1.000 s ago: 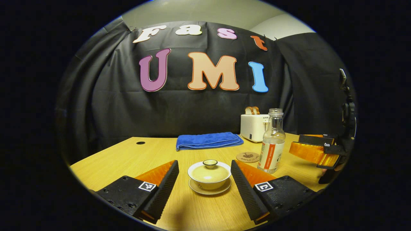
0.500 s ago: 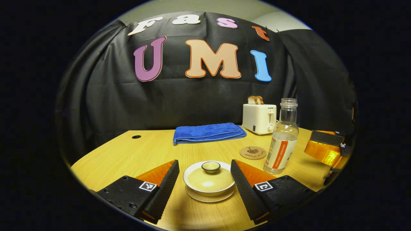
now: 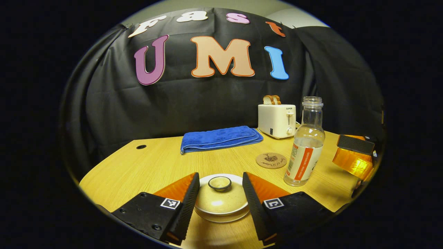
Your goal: Open the teacup lid with one hand, grasp the water bottle and pour water into the teacup with the other hand; after pouring, place the water bottle on the coaster and then close the teacup lid.
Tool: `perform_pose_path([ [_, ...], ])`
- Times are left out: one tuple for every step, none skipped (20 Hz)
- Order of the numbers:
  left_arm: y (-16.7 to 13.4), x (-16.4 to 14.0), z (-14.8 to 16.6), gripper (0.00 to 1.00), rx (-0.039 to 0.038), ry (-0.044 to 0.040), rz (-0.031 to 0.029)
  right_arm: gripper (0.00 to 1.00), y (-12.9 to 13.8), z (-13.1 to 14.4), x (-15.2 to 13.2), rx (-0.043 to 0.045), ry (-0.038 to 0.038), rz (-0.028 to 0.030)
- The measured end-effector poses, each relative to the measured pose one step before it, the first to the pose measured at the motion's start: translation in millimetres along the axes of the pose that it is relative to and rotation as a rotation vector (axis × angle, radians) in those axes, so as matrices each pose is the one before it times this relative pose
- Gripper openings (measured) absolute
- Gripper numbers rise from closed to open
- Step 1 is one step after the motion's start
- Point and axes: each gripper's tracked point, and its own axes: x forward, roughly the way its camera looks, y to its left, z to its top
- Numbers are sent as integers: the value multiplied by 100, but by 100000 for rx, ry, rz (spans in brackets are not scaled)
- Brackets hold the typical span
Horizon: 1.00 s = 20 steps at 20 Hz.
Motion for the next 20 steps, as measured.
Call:
perform_pose_path([
  [3,15,160,71,-4,-459,110,98,9,38,10,-5,1,-9],
  [71,65,5,69,-89,-598,148,100,26,1,-8,0,-2,-16],
  [45,115,201,62,-98,-350,236,98,-2,58,-13,-4,-12,10],
  [36,53,-38,60,-42,-229,43,95,4,-111,0,9,-1,15],
  [-5,34,35,55,-22,-285,117,98,12,33,-27,-19,-16,0],
  [19,9,18,55,-76,-406,264,98,-12,-28,5,9,13,-1],
  [116,3,170,51,-152,-685,407,98,5,64,-15,5,1,11],
  [76,27,81,47,-175,-537,396,98,26,-54,6,-10,0,33],
  [29,59,57,36,-151,-168,88,98,-5,21,-11,15,8,4],
  [-25,22,-115,35,-107,26,-59,95,-15,-21,4,-4,-22,12],
  [-18,2,137,34,-274,-432,-142,98,1,33,3,2,12,14],
  [65,-107,-7,34,-301,-321,73,98,17,-30,12,27,2,2],
  [8,87,92,32,-326,-297,117,98,2,12,-6,-16,-14,29],
  [7,65,-35,30,-177,62,2,98,0,-29,7,23,28,55],
  [25,5,82,29,-97,-196,5,98,-10,45,-4,9,22,19],
  [37,-7,-44,29,-86,-132,234,98,-24,-80,26,14,29,-8],
  [55,-41,58,28,-290,-133,57,98,36,-1,-4,13,59,24],
  [1,-128,41,28,-462,-590,48,98,39,-18,1,77,140,362],
  [135,-85,235,29,-610,-948,399,98,25,36,-23,12,133,396],
  [109,-104,67,29,-648,-896,349,100,99,3,9,47,27,734],
])
